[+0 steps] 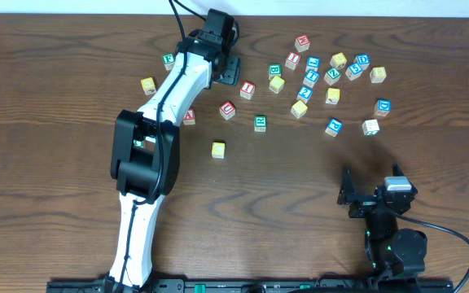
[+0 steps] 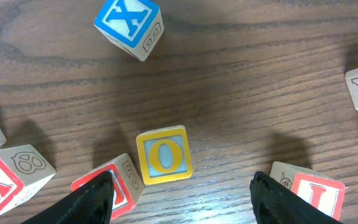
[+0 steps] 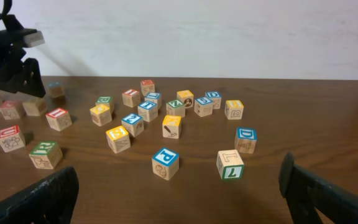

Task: Spell out CORL
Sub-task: 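Lower the left gripper over the yellow-faced O block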

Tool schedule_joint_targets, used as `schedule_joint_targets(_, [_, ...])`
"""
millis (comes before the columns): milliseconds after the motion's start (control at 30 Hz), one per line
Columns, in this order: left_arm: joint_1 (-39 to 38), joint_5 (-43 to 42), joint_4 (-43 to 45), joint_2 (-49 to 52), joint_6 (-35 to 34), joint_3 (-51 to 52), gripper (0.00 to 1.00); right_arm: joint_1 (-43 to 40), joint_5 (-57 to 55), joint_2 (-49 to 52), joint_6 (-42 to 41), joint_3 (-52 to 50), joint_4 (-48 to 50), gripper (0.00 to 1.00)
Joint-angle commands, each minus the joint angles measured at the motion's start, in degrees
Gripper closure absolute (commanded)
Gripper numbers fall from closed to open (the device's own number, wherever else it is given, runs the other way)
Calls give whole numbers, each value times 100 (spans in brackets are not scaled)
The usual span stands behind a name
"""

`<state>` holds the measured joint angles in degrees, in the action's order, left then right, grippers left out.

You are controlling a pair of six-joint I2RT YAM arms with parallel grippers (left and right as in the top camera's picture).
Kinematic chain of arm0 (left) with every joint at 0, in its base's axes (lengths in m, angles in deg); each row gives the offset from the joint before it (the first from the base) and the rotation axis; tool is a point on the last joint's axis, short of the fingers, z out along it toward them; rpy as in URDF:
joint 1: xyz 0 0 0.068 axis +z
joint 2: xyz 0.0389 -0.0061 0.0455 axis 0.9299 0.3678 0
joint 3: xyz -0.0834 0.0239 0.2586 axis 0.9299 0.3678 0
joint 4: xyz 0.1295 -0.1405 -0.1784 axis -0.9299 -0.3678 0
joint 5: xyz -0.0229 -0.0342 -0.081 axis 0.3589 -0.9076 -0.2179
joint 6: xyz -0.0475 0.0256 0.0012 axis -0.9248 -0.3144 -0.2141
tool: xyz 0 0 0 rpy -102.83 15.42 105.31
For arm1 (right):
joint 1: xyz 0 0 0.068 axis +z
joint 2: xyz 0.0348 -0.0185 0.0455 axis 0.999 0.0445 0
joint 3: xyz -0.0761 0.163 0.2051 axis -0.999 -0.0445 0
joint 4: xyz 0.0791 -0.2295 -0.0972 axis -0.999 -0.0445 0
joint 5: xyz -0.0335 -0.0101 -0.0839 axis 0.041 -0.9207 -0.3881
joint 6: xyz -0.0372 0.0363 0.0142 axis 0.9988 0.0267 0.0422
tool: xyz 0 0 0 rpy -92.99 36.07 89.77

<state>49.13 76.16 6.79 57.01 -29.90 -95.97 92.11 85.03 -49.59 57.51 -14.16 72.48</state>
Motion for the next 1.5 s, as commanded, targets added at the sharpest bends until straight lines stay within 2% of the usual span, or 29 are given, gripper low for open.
schedule_joint_targets(0, [-2,33,-4,245,101,-177,30,-28,-9,-26,24,-7,-17,1])
schedule_joint_targets(433, [-28,35,219,280,101,-177,35,-28,-7,-26,24,-7,-17,1])
schedule_joint_targets(1100, [-28,59,498,503,101,-177,35,-28,-7,-26,24,-7,-17,1])
schedule_joint_targets(1300, [-28,337,514,503,142,-177,35,-28,-7,-26,24,-7,-17,1])
schedule_joint_targets(1467, [-28,337,476,503,162,-177,45,-28,-7,-26,24,-7,-17,1])
